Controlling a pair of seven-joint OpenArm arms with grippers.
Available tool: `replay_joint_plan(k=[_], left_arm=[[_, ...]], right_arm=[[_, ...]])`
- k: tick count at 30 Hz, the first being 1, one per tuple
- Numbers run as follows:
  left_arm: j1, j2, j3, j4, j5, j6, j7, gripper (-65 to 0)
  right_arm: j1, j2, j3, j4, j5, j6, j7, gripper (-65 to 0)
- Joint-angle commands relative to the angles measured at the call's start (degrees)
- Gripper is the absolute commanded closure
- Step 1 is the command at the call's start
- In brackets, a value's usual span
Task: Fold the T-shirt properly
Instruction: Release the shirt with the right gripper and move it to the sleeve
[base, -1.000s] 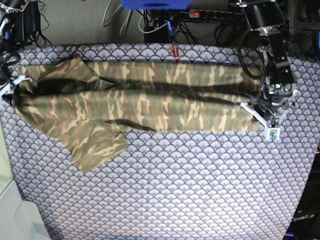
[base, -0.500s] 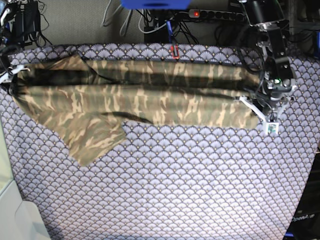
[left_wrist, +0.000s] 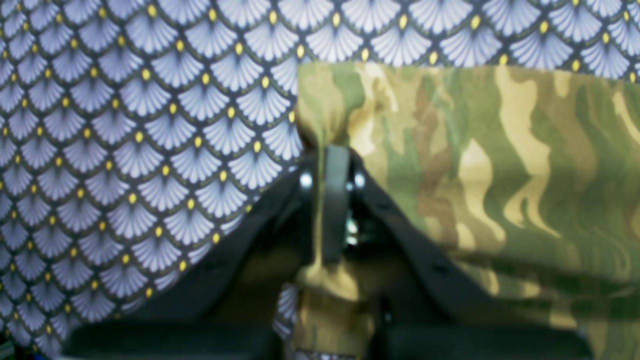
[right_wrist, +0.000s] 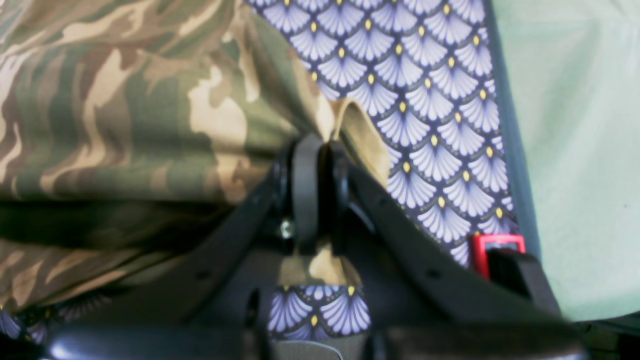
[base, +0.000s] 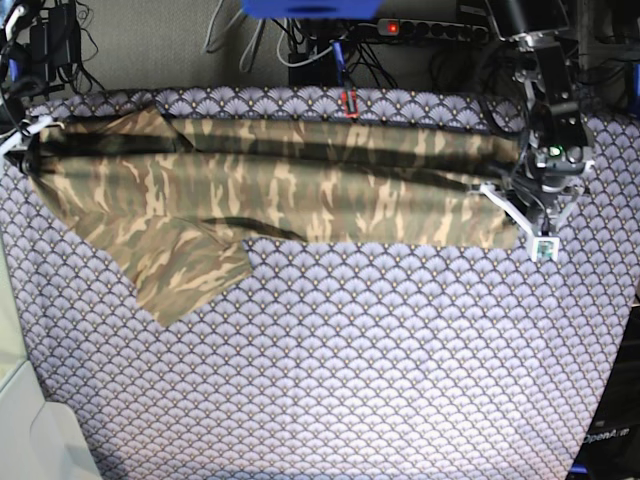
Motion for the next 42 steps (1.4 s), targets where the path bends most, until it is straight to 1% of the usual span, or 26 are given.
replay_joint_plan(k=[1, 10, 20, 21, 22, 24, 25, 27, 29, 31, 33, 39, 42], left_arm=[[0.1, -0.3, -0.1, 0.9, 0.2, 0.4, -1.2, -0.5], [2.5, -0.2, 0.0, 0.9, 0.2, 0.4, -1.6, -0.5], [2.3, -0.4, 0.4, -1.9, 0.2, 0.4, -1.2, -0.5], [2.3, -0.5, 0.4, -2.2, 0.2, 0.4, -1.2, -0.8], [2.4, -0.5, 0.5, -2.3, 0.2, 0.4, -1.2, -2.4], [2.6, -0.5, 0.5, -2.3, 0.2, 0.4, -1.2, -8.6], [3.1, -0.5, 0.5, -2.3, 0.2, 0.4, -1.2, -13.1], [3.7, -0.3, 0.5, -1.7, 0.2, 0.3, -1.4, -23.5], [4.1, -0.3, 0.5, -1.7, 0.2, 0.3, -1.5, -31.3], [4.1, -0.3, 0.5, -1.7, 0.2, 0.3, -1.6, -32.7], [4.1, -0.3, 0.5, -1.7, 0.2, 0.2, -1.6, -32.7], [4.1, -0.3, -0.1, -1.8, 0.2, -4.3, -1.4, -32.8], [4.2, -0.4, -0.1, -2.2, 0.2, -4.5, -1.5, -33.1]], right_arm=[[0.0, 1.3, 0.8, 0.7, 0.3, -0.3, 1.2, 0.0], [-1.3, 1.4, 0.4, 0.7, 0.1, -0.3, 1.2, 0.0], [-1.6, 1.4, 0.7, 0.7, 0.0, -0.3, 1.2, 0.0], [-1.6, 1.5, 0.7, 0.7, 0.0, -0.3, 1.1, 0.0], [-1.6, 1.6, 0.6, 0.7, 0.0, -0.3, 0.5, 0.0], [-1.6, 1.8, 0.3, 0.7, 0.0, -0.3, -1.8, -4.5], [-1.6, 1.8, 0.3, 0.7, 0.0, -0.3, -3.1, -7.8], [-1.6, 2.5, 0.3, 0.7, 0.0, -0.3, -4.5, -15.8], [-1.6, 2.7, 0.3, 0.7, 0.0, -0.3, -4.6, -23.5], [-1.5, 2.9, 0.6, 0.7, 0.0, -0.3, -4.6, -28.4], [-1.5, 2.9, 0.8, 0.7, 0.0, -0.3, -4.6, -31.0], [-1.5, 3.0, 0.8, 0.7, 0.0, -0.3, -4.6, -31.0], [-1.6, 3.0, 1.4, 0.7, 0.0, -0.3, -4.6, -31.0]])
